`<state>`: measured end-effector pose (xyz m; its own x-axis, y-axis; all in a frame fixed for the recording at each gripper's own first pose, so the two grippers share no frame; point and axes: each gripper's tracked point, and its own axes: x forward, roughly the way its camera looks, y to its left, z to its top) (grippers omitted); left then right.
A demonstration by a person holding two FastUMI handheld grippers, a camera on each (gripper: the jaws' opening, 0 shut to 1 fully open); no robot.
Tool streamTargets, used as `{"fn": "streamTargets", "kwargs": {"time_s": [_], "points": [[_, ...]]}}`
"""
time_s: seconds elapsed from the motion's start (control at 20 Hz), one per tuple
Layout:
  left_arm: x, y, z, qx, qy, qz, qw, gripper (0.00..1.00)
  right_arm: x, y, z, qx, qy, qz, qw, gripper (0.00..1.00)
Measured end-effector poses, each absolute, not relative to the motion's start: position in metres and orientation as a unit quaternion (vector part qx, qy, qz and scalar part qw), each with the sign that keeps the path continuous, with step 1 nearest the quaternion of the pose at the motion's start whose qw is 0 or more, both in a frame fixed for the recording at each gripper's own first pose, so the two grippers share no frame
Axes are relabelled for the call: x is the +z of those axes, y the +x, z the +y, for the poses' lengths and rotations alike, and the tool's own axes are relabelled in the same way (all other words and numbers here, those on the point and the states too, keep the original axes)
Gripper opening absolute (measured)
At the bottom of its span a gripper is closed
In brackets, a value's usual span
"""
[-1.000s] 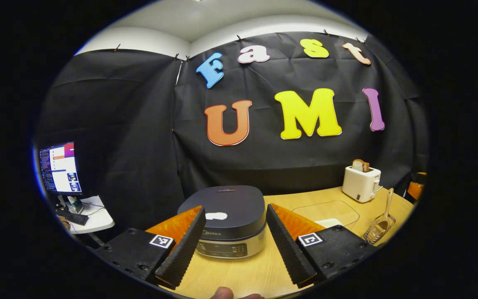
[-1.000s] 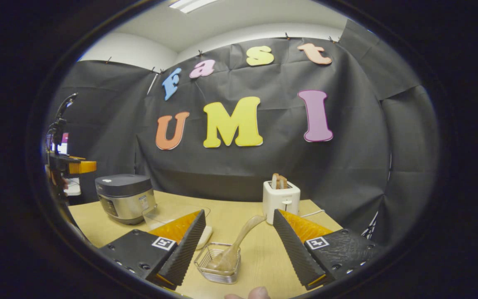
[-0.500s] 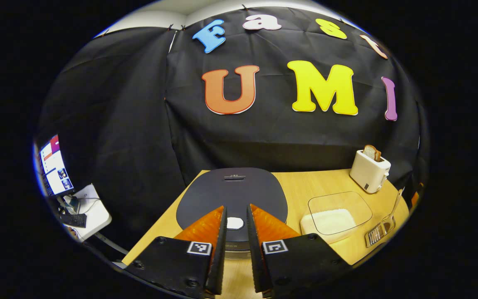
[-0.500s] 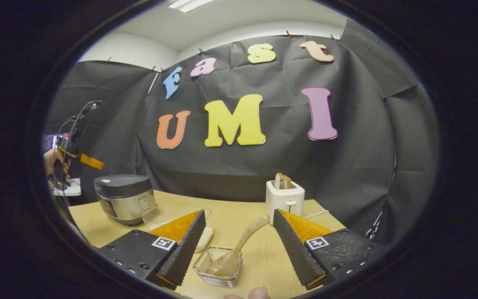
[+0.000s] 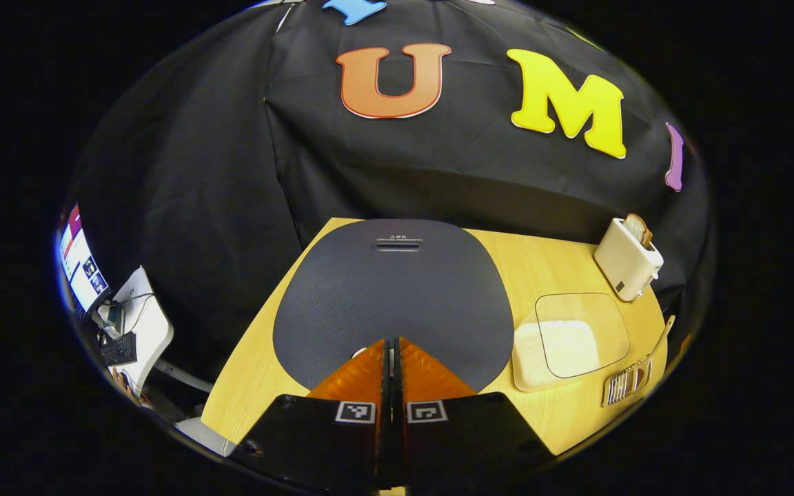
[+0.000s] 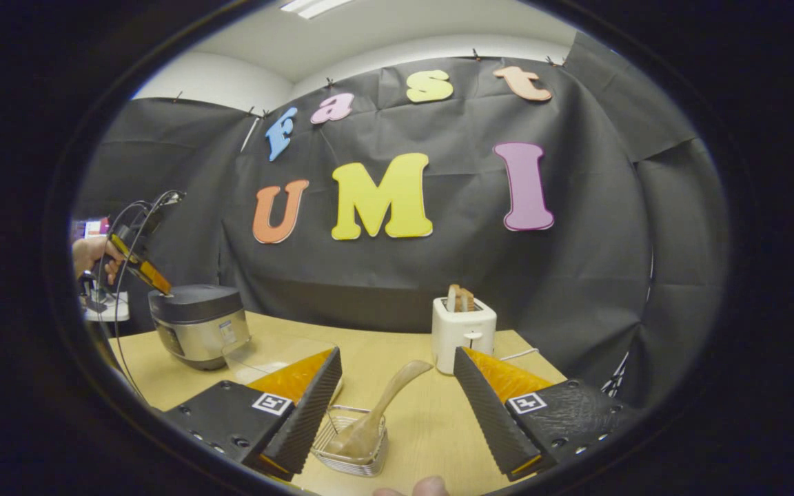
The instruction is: Close the left gripper, press the button to open the rice cooker; take a wooden spoon from the chopstick holder with the right hand, scoop a spoonful of rice and pour it into the rice cooker, then put the wooden spoon back into the chopstick holder.
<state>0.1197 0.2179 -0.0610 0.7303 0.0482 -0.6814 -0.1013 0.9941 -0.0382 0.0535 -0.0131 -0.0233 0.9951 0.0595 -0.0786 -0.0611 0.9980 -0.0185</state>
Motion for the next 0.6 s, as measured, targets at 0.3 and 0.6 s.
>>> {"fn": "streamTargets", "kwargs": {"time_s": [0.3, 0.6], "points": [[-0.067, 0.118, 0.220, 0.052, -0.025, 0.363, 0.930, 0.03, -0.020, 0.047, -0.029, 0.013, -0.010, 0.026, 1.000, 0.98], [0.026, 0.144, 0.233, 0.109, 0.057, 0.203, 0.971, 0.28, -0.018, 0.040, -0.031, 0.013, -0.009, 0.029, 0.999, 0.97]]}}
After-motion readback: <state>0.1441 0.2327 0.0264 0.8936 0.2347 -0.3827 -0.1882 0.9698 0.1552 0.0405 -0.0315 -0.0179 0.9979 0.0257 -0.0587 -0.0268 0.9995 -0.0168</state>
